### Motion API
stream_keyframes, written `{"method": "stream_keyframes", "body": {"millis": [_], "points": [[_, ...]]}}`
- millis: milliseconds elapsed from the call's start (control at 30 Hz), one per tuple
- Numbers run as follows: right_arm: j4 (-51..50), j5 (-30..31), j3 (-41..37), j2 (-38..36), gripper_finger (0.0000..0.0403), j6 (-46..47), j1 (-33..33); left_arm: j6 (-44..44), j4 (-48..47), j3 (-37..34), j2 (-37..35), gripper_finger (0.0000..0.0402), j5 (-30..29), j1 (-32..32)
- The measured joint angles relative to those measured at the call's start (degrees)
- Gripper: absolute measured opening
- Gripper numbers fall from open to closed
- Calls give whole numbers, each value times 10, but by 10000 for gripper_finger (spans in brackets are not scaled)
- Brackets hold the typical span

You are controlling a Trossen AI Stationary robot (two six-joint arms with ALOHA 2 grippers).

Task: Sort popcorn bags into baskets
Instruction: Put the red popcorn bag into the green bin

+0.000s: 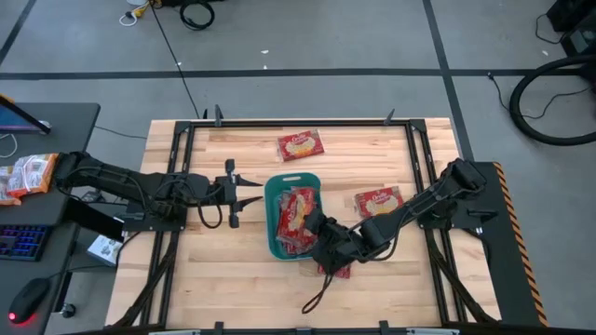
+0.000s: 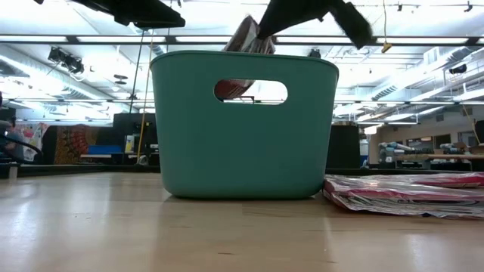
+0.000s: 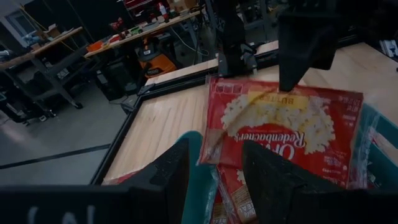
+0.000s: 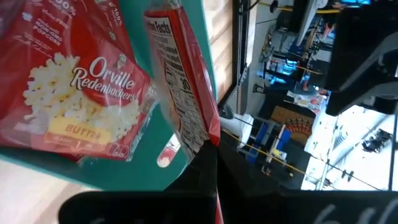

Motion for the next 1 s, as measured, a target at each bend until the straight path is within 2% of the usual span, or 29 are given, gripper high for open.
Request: {"method": "stream_keyframes", "body": {"millis": [100,300,500,633,767,1000], "points": [[26,-29,-12,0,0,-20,-10,-10,0,0,2,151,15,0],[80,-74,-38,1,0,-68,-21,-19,-2,0,35,151,126,0],[117,-138,-42,1,0,-134,-37,-11,0,0,56,151,118,1],[117,-153,-42,1,1,-140,-55,-8,1,0,56,151,117,1],[84,-155,-42,1,13,-116,-64,4,0,0,56,151,116,1],[-40,-180,-42,1,54,-20,-74,4,-1,0,56,151,116,1]]}}
